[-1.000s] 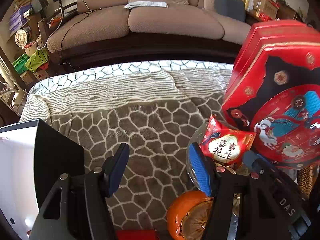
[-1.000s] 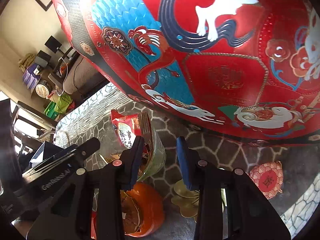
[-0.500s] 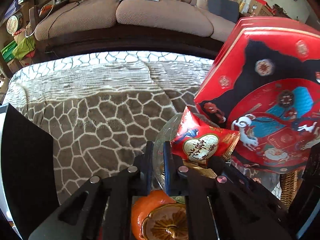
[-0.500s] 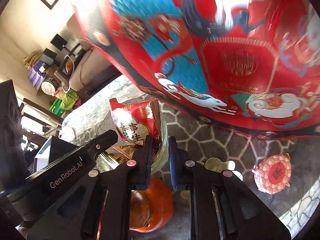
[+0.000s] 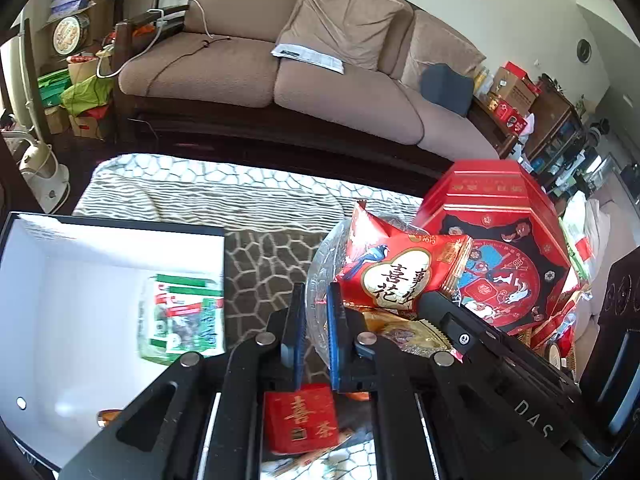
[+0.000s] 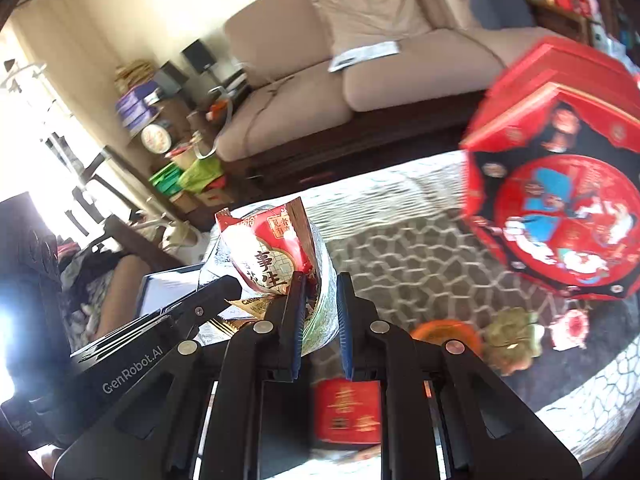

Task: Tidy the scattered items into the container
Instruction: 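Carry the candy bowl into the white box and release it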

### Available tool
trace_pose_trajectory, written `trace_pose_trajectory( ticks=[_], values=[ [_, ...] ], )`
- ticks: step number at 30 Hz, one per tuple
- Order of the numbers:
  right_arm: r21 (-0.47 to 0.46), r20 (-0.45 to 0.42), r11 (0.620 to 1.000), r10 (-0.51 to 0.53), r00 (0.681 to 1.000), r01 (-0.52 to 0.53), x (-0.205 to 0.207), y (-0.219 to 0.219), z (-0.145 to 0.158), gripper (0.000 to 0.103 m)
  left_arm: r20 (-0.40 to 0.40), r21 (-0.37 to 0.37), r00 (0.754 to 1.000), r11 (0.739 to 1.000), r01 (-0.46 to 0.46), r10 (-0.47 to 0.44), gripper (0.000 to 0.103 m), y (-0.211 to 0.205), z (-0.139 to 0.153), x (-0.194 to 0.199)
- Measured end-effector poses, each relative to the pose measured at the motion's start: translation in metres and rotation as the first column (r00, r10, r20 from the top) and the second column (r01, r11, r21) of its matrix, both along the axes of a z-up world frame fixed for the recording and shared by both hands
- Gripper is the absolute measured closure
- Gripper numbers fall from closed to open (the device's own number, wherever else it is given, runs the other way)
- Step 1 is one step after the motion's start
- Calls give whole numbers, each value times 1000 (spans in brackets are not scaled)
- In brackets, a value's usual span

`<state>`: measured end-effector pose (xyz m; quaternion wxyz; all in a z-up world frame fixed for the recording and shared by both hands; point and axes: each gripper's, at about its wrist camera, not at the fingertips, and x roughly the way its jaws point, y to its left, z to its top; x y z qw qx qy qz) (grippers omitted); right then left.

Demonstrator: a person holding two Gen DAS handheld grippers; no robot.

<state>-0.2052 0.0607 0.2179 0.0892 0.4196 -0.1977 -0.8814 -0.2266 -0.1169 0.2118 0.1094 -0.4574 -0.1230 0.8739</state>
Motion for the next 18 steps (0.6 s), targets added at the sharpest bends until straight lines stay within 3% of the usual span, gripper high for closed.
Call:
trace_pose_trajectory(
  ticks=[6, 12, 18],
  values=[
    [-29, 35, 992, 126, 991, -125, -21, -93, -17, 89, 6, -26, 995, 995, -101, 101, 94, -92, 0, 17],
    [-31, 141, 976, 216, 966, -214, -65, -171, -73, 88, 71, -19, 979, 982, -191, 191, 94, -172, -56, 3],
    [-30, 268, 976, 215, 939, -215, -99, -203, -132, 89, 160, -18, 963, 976, -216, 216, 94, -209, -110, -22]
  ],
)
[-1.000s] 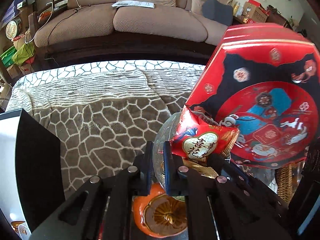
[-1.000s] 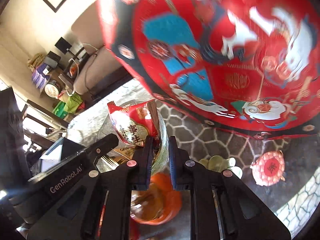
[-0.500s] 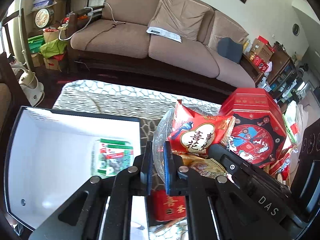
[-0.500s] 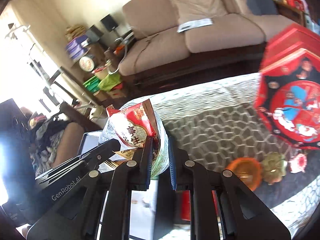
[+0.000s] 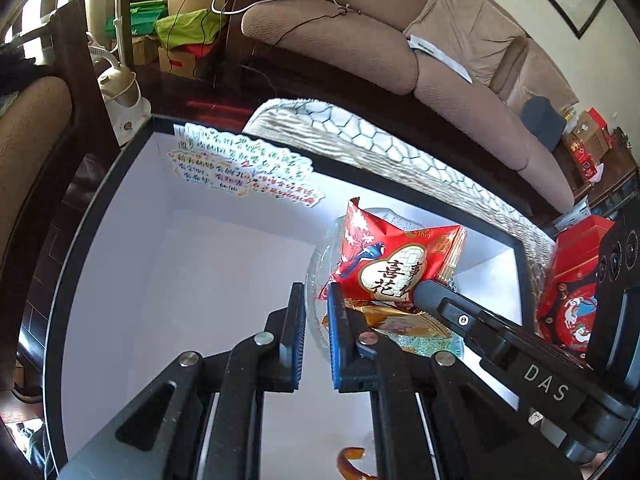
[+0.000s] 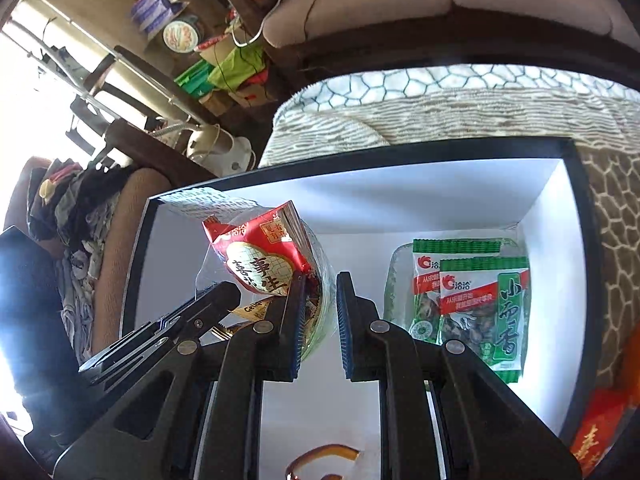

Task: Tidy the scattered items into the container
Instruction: 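Carry the candy bowl into the white box and release it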

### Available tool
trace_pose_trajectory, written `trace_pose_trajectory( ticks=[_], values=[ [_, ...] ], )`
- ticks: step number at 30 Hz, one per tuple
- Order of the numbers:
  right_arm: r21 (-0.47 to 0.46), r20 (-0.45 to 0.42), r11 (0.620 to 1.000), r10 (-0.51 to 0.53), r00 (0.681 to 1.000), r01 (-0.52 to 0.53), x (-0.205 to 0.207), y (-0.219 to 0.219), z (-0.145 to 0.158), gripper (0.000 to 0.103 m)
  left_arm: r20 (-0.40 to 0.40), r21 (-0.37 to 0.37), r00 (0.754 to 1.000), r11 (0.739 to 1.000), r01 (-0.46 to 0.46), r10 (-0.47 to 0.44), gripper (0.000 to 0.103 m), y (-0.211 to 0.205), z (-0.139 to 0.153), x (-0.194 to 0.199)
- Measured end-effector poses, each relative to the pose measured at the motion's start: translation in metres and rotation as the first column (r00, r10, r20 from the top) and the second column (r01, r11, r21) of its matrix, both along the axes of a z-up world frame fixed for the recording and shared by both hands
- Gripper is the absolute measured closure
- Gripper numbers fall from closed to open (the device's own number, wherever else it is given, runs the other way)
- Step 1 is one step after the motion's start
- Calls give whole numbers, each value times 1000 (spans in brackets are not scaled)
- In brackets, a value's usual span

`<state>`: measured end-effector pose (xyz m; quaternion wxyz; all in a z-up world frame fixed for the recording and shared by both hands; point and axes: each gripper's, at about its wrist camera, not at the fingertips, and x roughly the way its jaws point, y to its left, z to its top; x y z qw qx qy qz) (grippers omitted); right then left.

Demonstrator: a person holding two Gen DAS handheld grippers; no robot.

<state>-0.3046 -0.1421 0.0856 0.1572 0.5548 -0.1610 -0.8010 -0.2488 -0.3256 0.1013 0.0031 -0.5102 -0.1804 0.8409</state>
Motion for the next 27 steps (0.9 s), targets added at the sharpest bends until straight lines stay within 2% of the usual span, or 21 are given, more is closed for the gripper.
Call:
trace_pose_trajectory(
  ticks=[4, 11, 14, 15, 17, 20, 21, 24, 27],
  values=[
    [31, 25, 999, -17, 1000, 16, -9, 0, -22, 89, 37, 7, 999, 1000, 16, -16, 94, 4, -25, -15],
    [51, 11, 999, -15, 1000, 14, -10, 2, -17, 85, 38, 42, 999, 999, 5, -6, 93, 8, -29, -20],
    [109, -28, 994, 13, 1000, -10, 1, 7, 3, 61, 38, 54, 999, 998, -11, 9, 88, 0, -25, -12],
    [124, -45, 992, 31, 998, -25, 6, 10, 13, 61, 28, 50, 1000, 999, -10, 9, 87, -3, -21, -9],
    [136, -82, 990, 56, 995, -44, 23, 23, 34, 61, 9, 23, 1000, 1000, -14, 14, 78, -6, -10, 1],
    [78, -119, 994, 82, 990, -73, 54, 56, 63, 62, -32, 13, 999, 1000, -10, 10, 74, -5, 10, 20],
    [80, -129, 994, 82, 988, -72, 66, 69, 72, 62, -49, 15, 999, 1000, 12, -12, 74, 1, 18, 27],
    [90, -180, 994, 70, 981, -54, 104, 118, 94, 61, -99, 54, 990, 993, 108, -102, 64, 34, 40, 48],
    [116, -224, 993, 24, 974, 3, 139, 175, 110, 61, -174, 74, 965, 975, 210, -195, 54, 82, 61, 70]
  ],
)
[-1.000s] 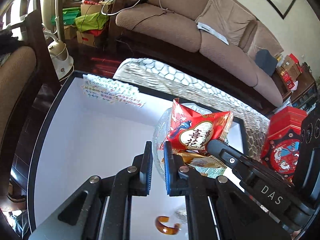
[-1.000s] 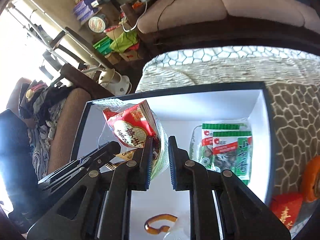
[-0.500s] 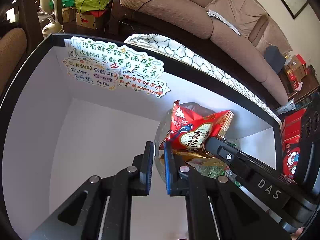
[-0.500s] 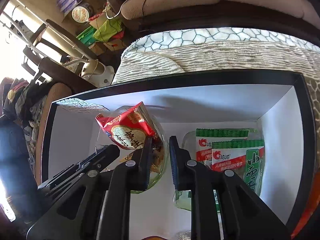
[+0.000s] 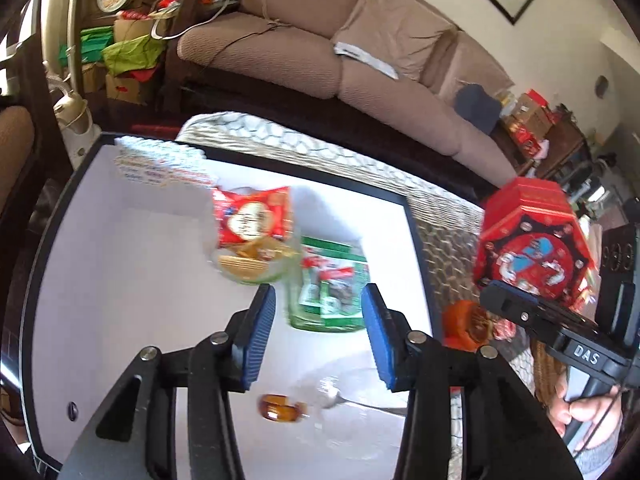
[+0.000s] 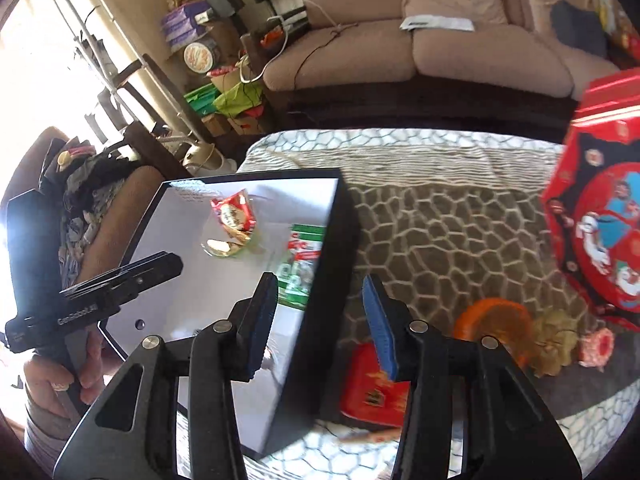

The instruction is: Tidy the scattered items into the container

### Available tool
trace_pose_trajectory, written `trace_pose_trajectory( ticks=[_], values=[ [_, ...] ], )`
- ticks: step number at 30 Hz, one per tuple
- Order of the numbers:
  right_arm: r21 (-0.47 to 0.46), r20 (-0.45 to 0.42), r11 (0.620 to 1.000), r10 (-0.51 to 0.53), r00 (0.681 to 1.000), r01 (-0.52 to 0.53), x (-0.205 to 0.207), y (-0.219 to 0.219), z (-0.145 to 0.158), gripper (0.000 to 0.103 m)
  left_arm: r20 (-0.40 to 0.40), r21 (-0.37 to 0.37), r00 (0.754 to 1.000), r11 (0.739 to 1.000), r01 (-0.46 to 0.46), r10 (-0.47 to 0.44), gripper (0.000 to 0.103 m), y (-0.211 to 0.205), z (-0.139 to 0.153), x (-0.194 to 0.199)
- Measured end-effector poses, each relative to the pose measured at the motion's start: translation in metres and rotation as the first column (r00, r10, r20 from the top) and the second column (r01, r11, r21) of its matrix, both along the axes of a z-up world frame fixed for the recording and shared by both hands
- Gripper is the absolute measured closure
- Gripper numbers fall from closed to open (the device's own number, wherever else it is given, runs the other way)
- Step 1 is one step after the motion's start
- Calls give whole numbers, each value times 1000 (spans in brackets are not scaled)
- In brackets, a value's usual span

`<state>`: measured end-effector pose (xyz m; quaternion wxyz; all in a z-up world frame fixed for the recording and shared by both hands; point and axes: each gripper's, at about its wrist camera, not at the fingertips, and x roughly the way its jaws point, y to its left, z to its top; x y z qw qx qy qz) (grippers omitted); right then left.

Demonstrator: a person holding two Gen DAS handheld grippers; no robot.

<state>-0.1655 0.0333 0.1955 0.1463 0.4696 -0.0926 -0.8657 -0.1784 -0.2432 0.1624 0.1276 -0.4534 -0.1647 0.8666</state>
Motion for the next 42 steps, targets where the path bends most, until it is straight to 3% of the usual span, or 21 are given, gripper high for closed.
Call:
trace_pose_trajectory(
  ticks=[3, 6, 9, 13, 18, 21, 24, 25, 26, 28, 31, 34, 42],
  values=[
    [-5, -2, 995, -97, 995, 97, 27, 64, 2, 58, -43, -5, 994, 994, 105, -105, 47, 58, 10, 22],
    [-25, 29, 981, -193, 981, 194, 43, 119, -12, 58, -69, -20, 981, 983, 180, -181, 47, 112, 10, 37],
    [-63, 66, 967, -243, 968, 247, 51, 157, -35, 58, -13, -2, 979, 979, 204, -204, 47, 146, -4, 34],
    [-164, 114, 953, -240, 964, 256, 59, 176, -68, 58, 60, -28, 982, 983, 181, -179, 47, 176, -27, 22],
    [-254, 106, 953, -142, 984, 165, 72, 149, -100, 57, 83, -107, 987, 983, 148, -139, 47, 183, -40, 33],
    [-262, 65, 960, -88, 994, 102, 78, 115, -112, 41, 48, -32, 993, 993, 110, -108, 47, 170, -38, 52],
    [-164, -84, 985, -65, 994, 51, 91, 70, -111, 29, -9, 38, 1000, 999, 23, -23, 47, 146, -33, 78],
    [-114, -145, 993, -52, 988, 36, 97, 54, -109, 12, -31, 67, 1000, 998, -3, 5, 46, 138, -31, 88],
    [-68, -199, 997, -36, 979, 22, 103, 39, -108, 4, -55, 88, 998, 996, -27, 32, 45, 129, -29, 98],
    [18, -258, 1000, -1, 966, 6, 110, 11, -111, 3, -113, 109, 988, 990, -94, 106, 30, 111, -27, 122],
    [153, -275, 987, 2, 962, 42, 107, -15, -121, 3, -186, 82, 966, 983, -167, 180, 24, 95, -30, 153],
    [155, -243, 985, -32, 970, 71, 95, -22, -134, 3, -208, 19, 958, 980, -196, 196, 24, 89, -40, 168],
    [160, -224, 979, -85, 971, 123, 70, -25, -155, 3, -205, 39, 961, 983, -182, 186, 23, 72, -46, 162]
  ],
)
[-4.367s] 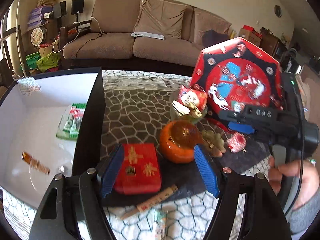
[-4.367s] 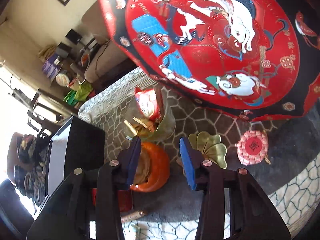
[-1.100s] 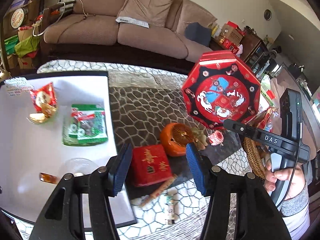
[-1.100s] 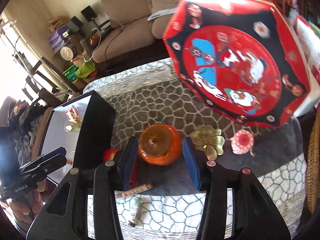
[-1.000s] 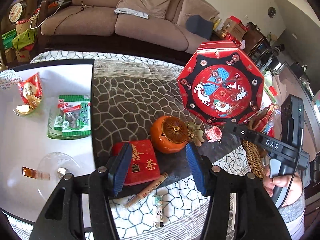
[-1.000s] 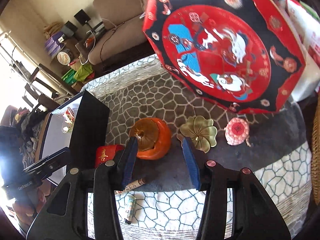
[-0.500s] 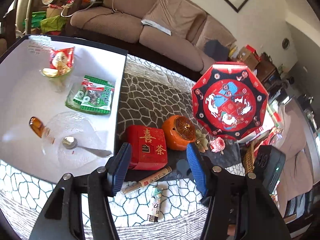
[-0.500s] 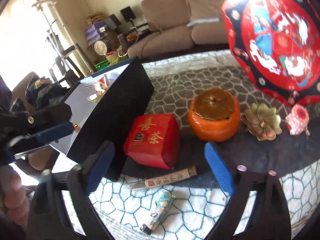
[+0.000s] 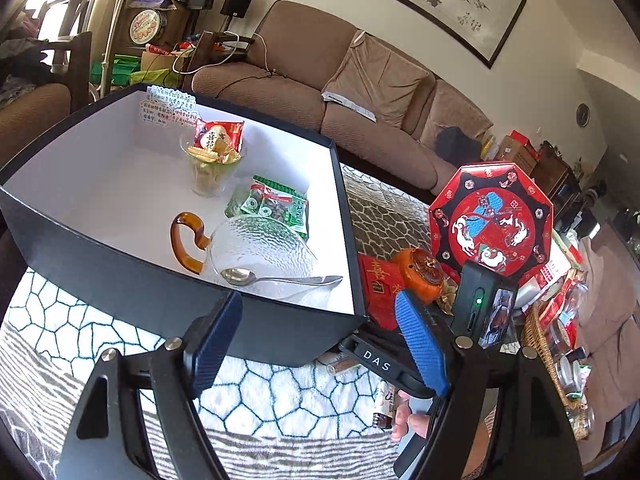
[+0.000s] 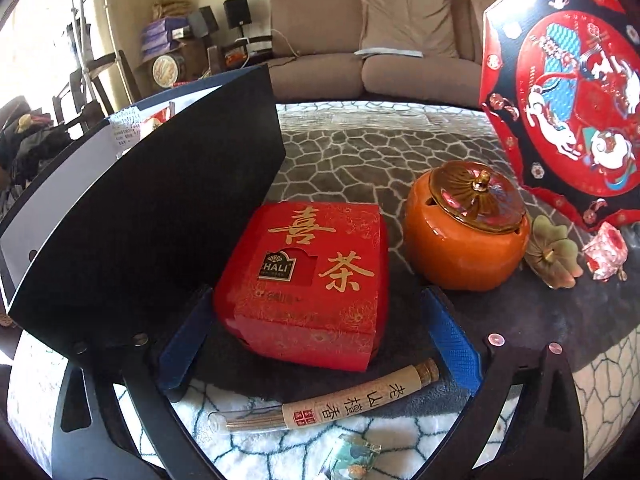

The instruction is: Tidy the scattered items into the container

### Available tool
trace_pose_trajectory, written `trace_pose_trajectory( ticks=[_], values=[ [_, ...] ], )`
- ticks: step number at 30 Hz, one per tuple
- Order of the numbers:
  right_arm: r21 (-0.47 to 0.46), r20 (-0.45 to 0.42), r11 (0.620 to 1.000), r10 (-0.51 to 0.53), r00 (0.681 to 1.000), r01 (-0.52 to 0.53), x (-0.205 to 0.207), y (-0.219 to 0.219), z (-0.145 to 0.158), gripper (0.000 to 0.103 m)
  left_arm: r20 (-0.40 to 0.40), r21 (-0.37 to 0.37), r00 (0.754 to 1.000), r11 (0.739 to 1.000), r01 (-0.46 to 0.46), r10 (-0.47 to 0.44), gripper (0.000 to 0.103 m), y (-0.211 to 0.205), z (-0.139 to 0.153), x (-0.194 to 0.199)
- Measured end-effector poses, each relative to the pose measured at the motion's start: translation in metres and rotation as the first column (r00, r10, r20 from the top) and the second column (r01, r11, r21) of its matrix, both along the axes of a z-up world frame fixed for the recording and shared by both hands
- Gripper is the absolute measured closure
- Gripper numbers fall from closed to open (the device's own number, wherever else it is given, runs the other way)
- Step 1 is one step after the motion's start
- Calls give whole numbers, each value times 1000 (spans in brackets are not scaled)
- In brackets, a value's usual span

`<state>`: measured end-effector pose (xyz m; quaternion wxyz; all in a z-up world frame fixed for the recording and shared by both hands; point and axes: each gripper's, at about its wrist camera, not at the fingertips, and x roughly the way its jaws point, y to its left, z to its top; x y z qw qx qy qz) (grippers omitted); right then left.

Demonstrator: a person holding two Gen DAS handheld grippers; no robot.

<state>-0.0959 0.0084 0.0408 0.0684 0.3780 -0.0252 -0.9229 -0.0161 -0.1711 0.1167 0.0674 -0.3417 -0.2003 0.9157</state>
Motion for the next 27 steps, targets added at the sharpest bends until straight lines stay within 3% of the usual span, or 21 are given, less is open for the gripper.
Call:
trace_pose_trajectory(
  ticks=[1, 2, 7, 12, 15, 19, 22, 25, 27],
  values=[
    [6, -4, 1000, 15, 1000, -15, -2, -1, -1, 7, 2, 14, 1000, 1000, 2, -2, 23, 0, 0, -1],
    [9, -8, 999, 38, 999, -38, -4, -2, -1, 19, -3, 31, 1000, 999, 14, -14, 23, 0, 0, -1],
    [51, 7, 995, 80, 997, -80, -1, -6, 4, 20, 2, -1, 999, 999, 51, -51, 23, 4, 2, 2],
    [11, -21, 996, 90, 996, -89, 23, 13, 46, 20, -17, 21, 999, 999, 34, -33, 23, -12, 7, 3],
    [-48, -10, 994, 103, 995, -103, 32, 25, 78, 20, -21, 125, 1000, 992, 25, -23, 23, -33, 6, 3],
    [-113, -54, 982, 146, 988, -151, 44, 23, 126, 20, 3, 324, 1000, 946, -15, 15, 23, -74, -3, 1],
    [-170, -65, 963, 202, 977, -211, 30, -4, 155, 20, -17, 389, 995, 918, -82, 96, 23, -102, -3, 8],
    [-200, -54, 938, 278, 959, -283, 1, -54, 171, 20, -56, 406, 979, 900, -158, 197, 23, -127, 3, 20],
    [-203, -33, 924, 323, 946, -323, -24, -97, 171, 20, -62, 383, 969, 902, -198, 239, 23, -139, 8, 24]
  ],
)
